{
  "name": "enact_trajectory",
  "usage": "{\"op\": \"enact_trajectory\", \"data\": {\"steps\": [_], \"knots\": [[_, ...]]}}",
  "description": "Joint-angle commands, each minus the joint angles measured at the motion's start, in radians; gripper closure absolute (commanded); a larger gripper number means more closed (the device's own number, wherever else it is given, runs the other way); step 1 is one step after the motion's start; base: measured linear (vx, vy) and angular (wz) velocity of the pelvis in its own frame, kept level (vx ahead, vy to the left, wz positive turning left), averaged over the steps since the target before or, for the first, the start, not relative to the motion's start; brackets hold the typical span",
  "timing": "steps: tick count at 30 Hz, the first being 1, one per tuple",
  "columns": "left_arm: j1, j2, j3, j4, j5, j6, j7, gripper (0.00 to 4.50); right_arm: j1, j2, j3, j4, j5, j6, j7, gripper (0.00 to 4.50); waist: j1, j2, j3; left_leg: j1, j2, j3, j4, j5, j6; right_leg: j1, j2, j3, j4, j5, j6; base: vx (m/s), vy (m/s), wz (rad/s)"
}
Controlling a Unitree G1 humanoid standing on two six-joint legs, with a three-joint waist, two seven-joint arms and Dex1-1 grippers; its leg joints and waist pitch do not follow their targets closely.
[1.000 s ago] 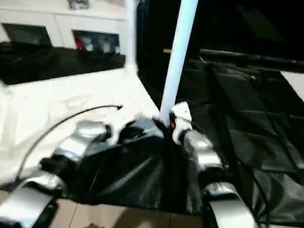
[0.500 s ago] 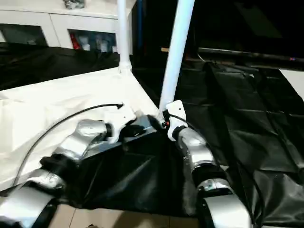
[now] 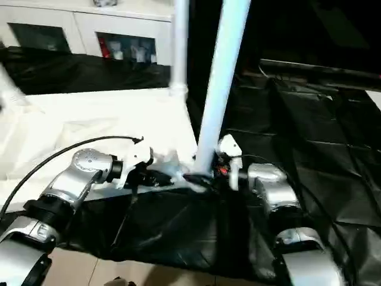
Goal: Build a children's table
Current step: Rotate leg to tighten
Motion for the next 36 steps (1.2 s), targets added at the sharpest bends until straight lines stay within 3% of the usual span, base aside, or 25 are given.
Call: {"op": "enact_trajectory", "data": {"steps": [1, 10, 15, 17, 18, 20, 24, 29, 32, 35, 36], "knots": [[-0.004, -0.003, -0.025, -0.031, -0.012, -0.009, -0.042, 4.50, 0.011, -0.010, 0.022, -0.033, 0.002, 0.011, 0.041, 1.19, 0.000, 0.002, -0.063, 0.016, 0.024, -0.002, -0.060, -0.228, 0.056, 0.055, -0.045, 0.034, -0.058, -0.165, -0.265, 0.000, 0.000, 0.00], [-0.002, 0.024, -0.019, -0.023, -0.011, -0.014, -0.057, 4.50, 0.036, -0.006, 0.046, -0.075, -0.002, 0.013, 0.057, 1.93, 0.006, 0.005, -0.064, 0.016, 0.024, -0.004, -0.061, -0.227, 0.042, 0.055, -0.044, 0.034, -0.056, -0.159, -0.260, 0.000, 0.000, 0.00], [-0.016, -0.009, 0.004, -0.003, 0.005, -0.005, 0.056, 4.50, 0.054, 0.031, 0.039, -0.067, -0.029, -0.016, -0.057, 2.05, 0.005, 0.004, -0.063, 0.015, 0.023, -0.005, -0.062, -0.231, 0.033, 0.054, -0.044, 0.034, -0.057, -0.165, -0.254, 0.000, 0.000, 0.00], [-0.034, -0.052, 0.019, 0.016, 0.020, 0.016, 0.169, 4.50, 0.042, 0.077, 0.024, 0.005, -0.081, -0.068, -0.275, 2.10, 0.002, 0.004, -0.060, 0.017, 0.023, -0.005, -0.064, -0.251, 0.020, 0.050, -0.047, 0.036, -0.063, -0.218, -0.238, 0.000, 0.000, 0.00], [-0.040, -0.070, 0.020, 0.024, 0.030, 0.019, 0.212, 4.50, 0.032, 0.098, 0.014, 0.038, -0.101, -0.084, -0.374, 2.17, -0.005, 0.003, -0.058, 0.020, 0.020, -0.011, -0.070, -0.280, -0.007, 0.047, -0.050, 0.036, -0.072, -0.298, -0.213, 0.000, 0.000, 0.00], [-0.049, -0.095, 0.024, 0.036, 0.041, 0.028, 0.270, 4.50, 0.022, 0.126, -0.002, 0.068, -0.109, -0.087, -0.472, 2.33, -0.015, 0.002, -0.056, 0.023, 0.015, -0.013, -0.071, -0.308, -0.022, 0.045, -0.049, 0.034, -0.080, -0.370, -0.186, 0.000, 0.000, 0.00], [-0.076, -0.175, 0.023, 0.069, 0.077, 0.041, 0.438, 4.50, -0.017, 0.237, -0.059, 0.112, -0.094, -0.040, -0.739, 2.47, -0.024, 0.004, -0.057, 0.020, 0.016, -0.014, -0.073, -0.317, -0.011, 0.043, -0.044, 0.036, -0.084, -0.357, -0.170, 0.000, 0.000, 0.00], [-0.076, -0.201, 0.008, 0.071, 0.096, 0.035, 0.479, 4.50, -0.038, 0.301, -0.046, 0.132, -0.106, -0.056, -0.796, 2.47, -0.031, 0.006, -0.058, 0.016, 0.013, -0.015, -0.072, -0.321, -0.005, 0.045, -0.043, 0.035, -0.083, -0.339, -0.173, 0.000, 0.000, 0.00], [-0.072, -0.195, 0.001, 0.072, 0.108, 0.017, 0.471, 4.50, -0.050, 0.310, -0.039, 0.147, -0.119, -0.107, -0.802, 1.83, -0.036, 0.005, -0.059, 0.014, 0.014, -0.014, -0.072, -0.322, 0.004, 0.046, -0.044, 0.035, -0.082, -0.317, -0.182, 0.000, 0.000, 0.00], [-0.063, -0.179, -0.001, 0.063, 0.104, 0.003, 0.444, 4.50, -0.052, 0.300, -0.056, 0.146, -0.100, -0.109, -0.781, 1.81, -0.039, 0.002, -0.058, 0.013, 0.014, -0.014, -0.072, -0.326, 0.014, 0.046, -0.043, 0.035, -0.082, -0.315, -0.186, 0.000, 0.000, 0.00], [-0.051, -0.159, -0.009, 0.053, 0.098, -0.027, 0.400, 4.50, -0.051, 0.278, -0.057, 0.140, -0.104, -0.115, -0.753, 1.56, -0.039, 0.003, -0.057, 0.014, 0.015, -0.015, -0.073, -0.331, 0.016, 0.045, -0.044, 0.035, -0.084, -0.330, -0.183, 0.000, 0.000, 0.00]]}}
